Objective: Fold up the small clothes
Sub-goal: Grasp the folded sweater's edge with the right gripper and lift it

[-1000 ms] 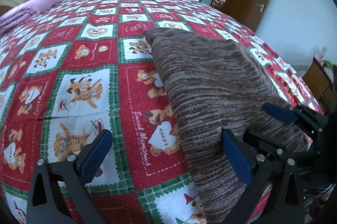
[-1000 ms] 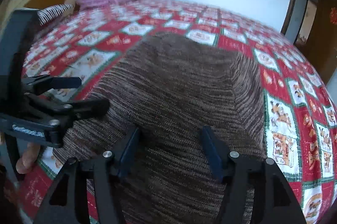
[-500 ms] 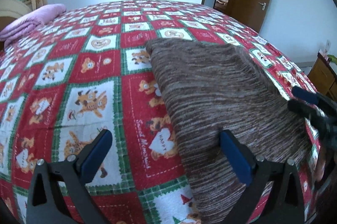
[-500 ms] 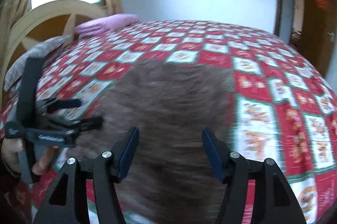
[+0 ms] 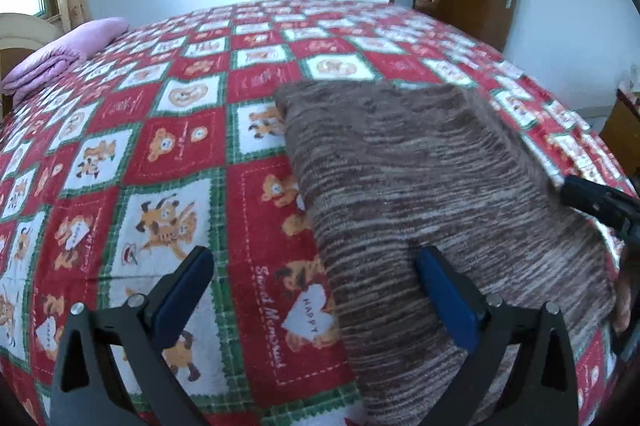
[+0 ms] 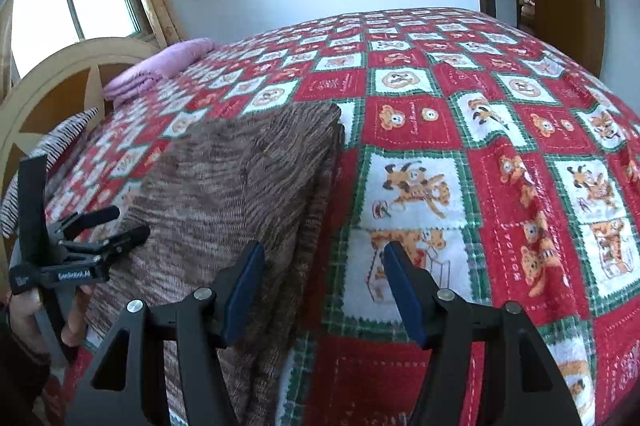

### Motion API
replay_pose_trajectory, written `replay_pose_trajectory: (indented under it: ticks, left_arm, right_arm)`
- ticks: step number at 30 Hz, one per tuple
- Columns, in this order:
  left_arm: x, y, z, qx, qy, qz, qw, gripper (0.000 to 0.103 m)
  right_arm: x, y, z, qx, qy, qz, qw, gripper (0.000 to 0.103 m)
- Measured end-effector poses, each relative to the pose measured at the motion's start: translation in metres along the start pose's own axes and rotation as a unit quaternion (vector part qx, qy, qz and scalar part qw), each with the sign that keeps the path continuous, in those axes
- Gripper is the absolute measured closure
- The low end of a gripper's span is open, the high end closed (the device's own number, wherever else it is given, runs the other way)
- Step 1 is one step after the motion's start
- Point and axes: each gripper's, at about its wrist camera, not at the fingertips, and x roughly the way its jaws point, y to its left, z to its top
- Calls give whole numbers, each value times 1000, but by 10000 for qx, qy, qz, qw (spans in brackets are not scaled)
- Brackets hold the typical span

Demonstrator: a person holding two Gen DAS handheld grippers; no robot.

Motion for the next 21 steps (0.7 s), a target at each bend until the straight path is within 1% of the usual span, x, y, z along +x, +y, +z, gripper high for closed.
replay_pose_trajectory:
  ticks: [2, 4, 6, 7, 9, 10, 11, 12, 13, 14, 15, 16, 17, 18, 19, 21]
  left_arm:
    - [-5, 6, 0, -157, -123, -94, 9998, 0]
    - [-7, 17, 0, -519, -246, -150, 9982, 0]
    - [1, 24, 0, -771, -117, -272, 9966, 0]
    - [5, 25, -1, -817, -21, -344, 9961, 0]
    - [6, 24, -1, -834, -11, -396, 9957, 0]
    - [5, 23, -1, -805, -38, -385, 9960, 0]
    - [5, 20, -2, -760, -49, -367, 9964, 0]
    - [5, 18, -2, -699, -38, -328, 9970, 0]
    - [6, 14, -2, -625, 0, -272, 9977, 0]
    - [7, 11, -3, -552, 39, -245, 9982, 0]
    - [9, 8, -3, -455, 96, -248, 9986, 0]
    - [9, 5, -3, -375, 120, -259, 9989, 0]
    - [8, 3, -4, -328, 98, -241, 9991, 0]
    - [6, 1, -5, -281, 66, -242, 9993, 0]
    - [4, 0, -6, -240, 55, -318, 9992, 0]
    - [3, 0, -8, -227, 87, -515, 9984, 0]
  right_arm:
    - [1, -4, 6, 129, -79, 79, 9999, 40]
    - [-1, -2, 11, 136, -213, 81, 9996, 40]
    - [2, 9, 20, -83, -211, 164, 9996, 40]
    - [6, 14, 24, -191, -148, 136, 9996, 40]
    - [18, 27, 35, -467, -35, -219, 9987, 42]
    - [28, 28, 40, -473, 120, -251, 9985, 47]
    - [40, 26, 45, -366, 318, -176, 9987, 62]
    - [51, 21, 49, -189, 450, -77, 9988, 73]
    - [59, 17, 51, -107, 545, -45, 9984, 96]
    - [67, 17, 52, -176, 644, -140, 9977, 99]
    - [69, 16, 51, -251, 609, -337, 9973, 99]
    - [71, 11, 48, -168, 600, -418, 9972, 99]
    - [72, 3, 45, 35, 597, -311, 9977, 99]
    - [72, 0, 44, 93, 568, -278, 9980, 99]
    - [70, -3, 43, 127, 524, -242, 9983, 99]
    - [64, -10, 40, 265, 426, -30, 9987, 99]
